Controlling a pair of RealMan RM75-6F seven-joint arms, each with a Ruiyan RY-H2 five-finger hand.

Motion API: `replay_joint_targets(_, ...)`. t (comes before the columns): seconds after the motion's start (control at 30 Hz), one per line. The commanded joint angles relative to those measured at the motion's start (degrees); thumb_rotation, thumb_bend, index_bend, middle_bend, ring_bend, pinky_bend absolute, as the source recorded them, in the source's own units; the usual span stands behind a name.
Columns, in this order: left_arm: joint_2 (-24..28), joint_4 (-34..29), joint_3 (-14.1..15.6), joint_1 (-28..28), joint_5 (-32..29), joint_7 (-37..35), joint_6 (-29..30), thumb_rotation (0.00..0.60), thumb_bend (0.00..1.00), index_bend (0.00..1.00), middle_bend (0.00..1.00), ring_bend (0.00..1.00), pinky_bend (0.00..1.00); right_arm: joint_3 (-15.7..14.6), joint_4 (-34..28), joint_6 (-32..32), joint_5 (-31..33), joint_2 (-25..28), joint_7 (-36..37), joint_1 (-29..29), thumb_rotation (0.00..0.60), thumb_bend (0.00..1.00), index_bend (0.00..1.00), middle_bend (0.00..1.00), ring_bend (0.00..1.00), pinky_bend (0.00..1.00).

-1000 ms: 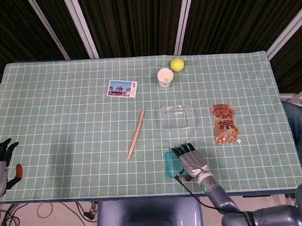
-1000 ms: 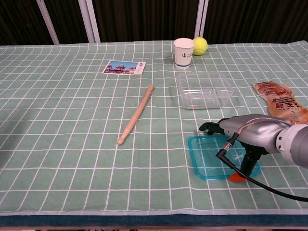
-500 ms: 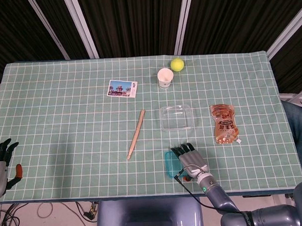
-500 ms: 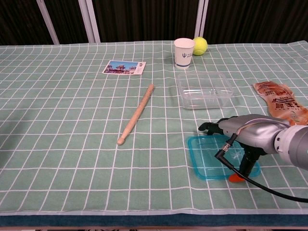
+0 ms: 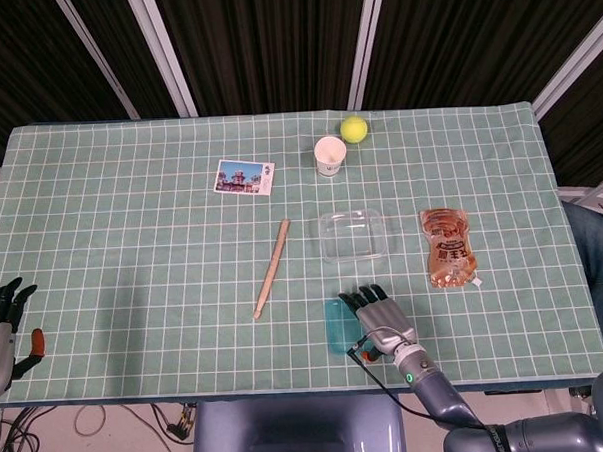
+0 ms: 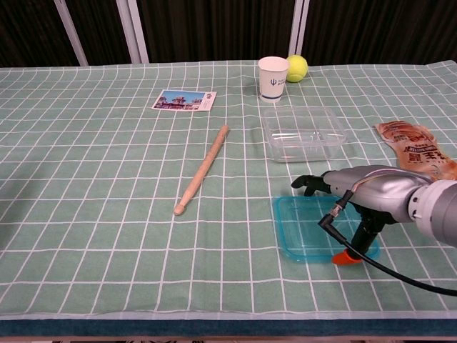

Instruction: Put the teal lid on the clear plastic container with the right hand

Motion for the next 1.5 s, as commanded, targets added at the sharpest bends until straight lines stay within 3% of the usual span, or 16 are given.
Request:
replay_joint_targets(0.03, 0.0, 0.0, 0.0, 0.0, 0.0, 0.0, 0.0, 0.6, 0.57, 0.12, 0.0, 0.0, 0.0, 0.0, -0.2, -0.3, -0.5, 0.4, 0.5, -0.2, 0.6, 0.29, 0.0, 0.35, 0.03, 0.0)
replay_joint_targets(0.97, 0.0, 0.0, 0.0, 0.0, 0.0, -0.1, 0.1, 0.6, 0.57, 0.12, 0.0, 0.0, 0.0, -0.4, -3.8, 1.5, -3.7, 3.5, -2.2, -0.6, 0.6, 0.29, 0.0, 0.35, 0.03, 0.0)
replay_joint_targets(1.23, -0.1, -0.1, 0.0, 0.0, 0.2, -0.1, 0.1, 0.6, 0.57, 0.12, 0.0, 0.0, 0.0, 0.3, -9.6, 3.4, -3.4, 8.6, -4.2, -0.4, 0.6, 0.29, 0.0, 0.35, 0.03, 0.0)
replay_joint_targets(1.5, 0.0, -0.2, 0.0, 0.0, 0.1, -0.4, 0.0, 0.6, 0.57, 0.12, 0.0, 0.0, 0.0, 3.2, -16.2, 4.9, -0.7, 16.7, -5.6, 0.9, 0.6, 0.29, 0.0, 0.35, 0.03, 0.0)
